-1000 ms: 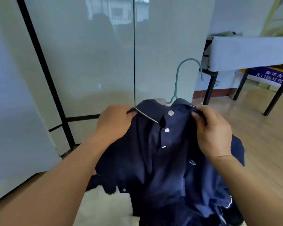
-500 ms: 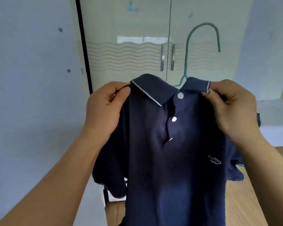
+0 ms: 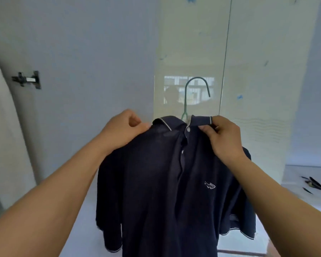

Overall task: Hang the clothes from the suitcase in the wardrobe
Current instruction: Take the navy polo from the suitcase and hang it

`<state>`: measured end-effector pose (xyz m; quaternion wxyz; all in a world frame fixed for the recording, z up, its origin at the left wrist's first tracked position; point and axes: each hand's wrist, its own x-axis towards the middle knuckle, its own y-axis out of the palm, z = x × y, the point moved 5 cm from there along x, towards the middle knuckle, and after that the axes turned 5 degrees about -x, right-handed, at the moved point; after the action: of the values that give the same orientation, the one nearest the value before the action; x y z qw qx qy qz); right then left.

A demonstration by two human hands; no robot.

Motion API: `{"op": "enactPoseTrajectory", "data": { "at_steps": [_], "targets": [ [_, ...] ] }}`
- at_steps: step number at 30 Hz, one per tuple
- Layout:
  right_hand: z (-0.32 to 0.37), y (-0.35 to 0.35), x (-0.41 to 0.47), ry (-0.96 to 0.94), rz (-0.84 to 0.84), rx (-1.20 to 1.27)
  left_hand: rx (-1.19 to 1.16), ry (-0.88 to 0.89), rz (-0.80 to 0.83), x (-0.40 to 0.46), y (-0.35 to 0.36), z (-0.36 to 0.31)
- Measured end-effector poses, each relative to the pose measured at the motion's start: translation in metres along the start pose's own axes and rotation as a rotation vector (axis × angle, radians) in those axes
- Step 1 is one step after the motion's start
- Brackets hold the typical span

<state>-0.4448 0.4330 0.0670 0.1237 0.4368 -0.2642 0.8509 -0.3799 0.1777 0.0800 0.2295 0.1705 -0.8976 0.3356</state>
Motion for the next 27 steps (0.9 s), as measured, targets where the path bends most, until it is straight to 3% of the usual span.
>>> {"op": "enactPoseTrajectory", "data": {
  "at_steps": [3,5,7,9,11,14,15,18,20,22,25,27],
  "targets": [
    [0.032,0.013,-0.009,0.004,0.041,0.109,0.240,0.008,0.191,-0.007,-0.007,0.003],
    [0.037,0.015,-0.018,0.092,0.096,0.251,0.225,0.056,0.116,-0.010,-0.022,0.009],
    [0.037,0.016,-0.024,0.302,0.174,0.530,0.242,0.104,-0.023,-0.015,-0.046,0.020],
    [0.025,0.021,-0.024,0.605,0.268,0.692,0.203,0.128,-0.053,-0.021,-0.060,0.031],
    [0.027,0.033,-0.032,0.758,0.507,0.527,0.167,0.166,-0.007,-0.028,-0.065,0.037],
    [0.041,0.063,-0.063,0.820,0.889,0.331,0.132,0.240,0.017,-0.036,-0.065,0.039],
    [0.050,0.071,-0.070,0.784,0.926,0.320,0.123,0.255,0.015,-0.038,-0.066,0.039],
    [0.072,0.090,-0.080,0.697,0.809,0.344,0.115,0.265,0.049,-0.047,-0.070,0.044],
    [0.072,0.097,-0.081,0.745,0.754,0.382,0.156,0.252,0.085,-0.052,-0.075,0.048],
    [0.064,0.089,-0.065,0.738,0.494,0.348,0.299,0.192,0.106,-0.054,-0.083,0.055],
    [0.069,0.057,-0.038,0.320,0.061,-0.091,0.565,0.048,0.003,-0.052,-0.097,0.062],
    [0.087,0.055,-0.039,0.068,0.098,-0.316,0.514,0.053,-0.093,-0.052,-0.099,0.053]
  ]
}}
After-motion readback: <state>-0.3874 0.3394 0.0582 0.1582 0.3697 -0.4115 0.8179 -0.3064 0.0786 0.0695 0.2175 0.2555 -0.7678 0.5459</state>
